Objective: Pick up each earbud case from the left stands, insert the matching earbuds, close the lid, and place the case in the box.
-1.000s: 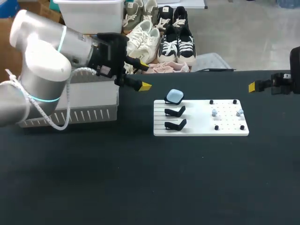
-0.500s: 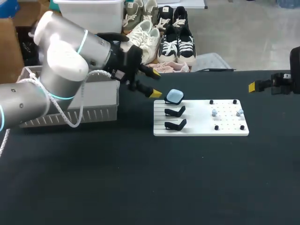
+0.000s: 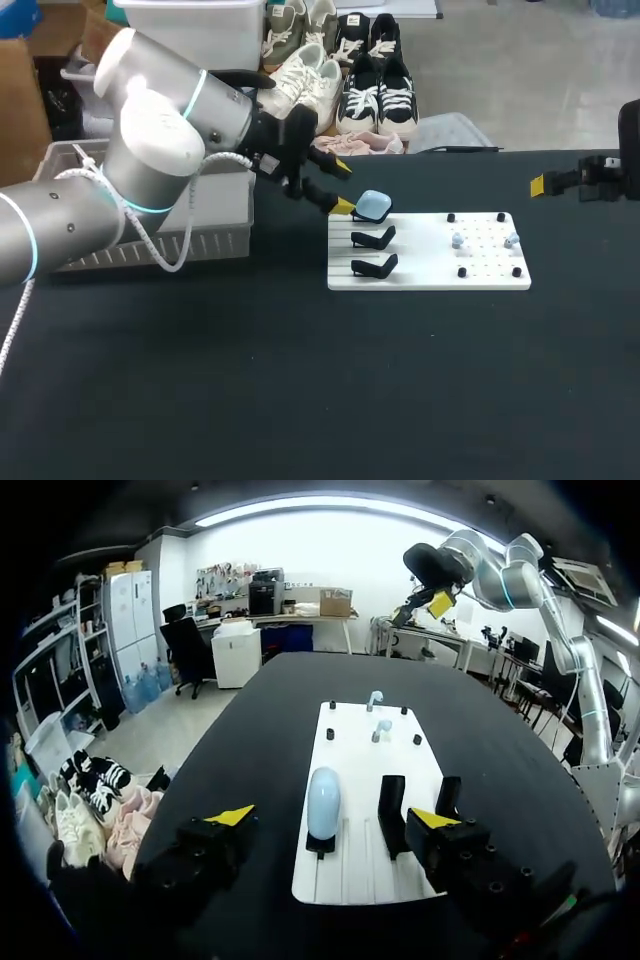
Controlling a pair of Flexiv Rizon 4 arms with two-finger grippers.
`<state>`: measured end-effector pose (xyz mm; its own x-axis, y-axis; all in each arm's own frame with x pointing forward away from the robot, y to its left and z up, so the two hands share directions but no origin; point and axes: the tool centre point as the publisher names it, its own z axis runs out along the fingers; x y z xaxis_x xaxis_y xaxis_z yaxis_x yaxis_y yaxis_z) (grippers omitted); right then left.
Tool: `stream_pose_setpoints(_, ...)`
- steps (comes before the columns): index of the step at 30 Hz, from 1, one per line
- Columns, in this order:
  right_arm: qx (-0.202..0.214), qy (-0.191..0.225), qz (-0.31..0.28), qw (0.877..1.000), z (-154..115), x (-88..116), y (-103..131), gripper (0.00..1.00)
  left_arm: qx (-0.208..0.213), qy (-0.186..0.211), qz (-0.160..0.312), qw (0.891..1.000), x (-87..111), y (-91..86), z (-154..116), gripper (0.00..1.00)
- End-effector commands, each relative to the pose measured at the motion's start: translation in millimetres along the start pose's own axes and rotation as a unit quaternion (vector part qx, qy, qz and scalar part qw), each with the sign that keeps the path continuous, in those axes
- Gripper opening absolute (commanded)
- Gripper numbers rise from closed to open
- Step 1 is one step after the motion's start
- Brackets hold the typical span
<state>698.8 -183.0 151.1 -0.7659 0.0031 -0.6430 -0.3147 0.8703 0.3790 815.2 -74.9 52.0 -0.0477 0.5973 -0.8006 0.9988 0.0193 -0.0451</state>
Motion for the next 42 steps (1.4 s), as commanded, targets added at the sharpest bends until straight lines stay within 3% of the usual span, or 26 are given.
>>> stream_pose_setpoints(1, -0.003, 0.0, -0.001, 1.0, 0.1, -0.1, -1.6, 1.0, -0.012, 0.009, 0.0, 1.0, -1.8, 0.0, 9.7, 1.0)
stream_pose_setpoints(42, -0.003, 0.0, -0.001, 1.0, 0.1, -0.1, -1.6, 1.0, 0.005, 0.011, -0.023, 1.0, 14.3, 10.0, 48.2, 1.0)
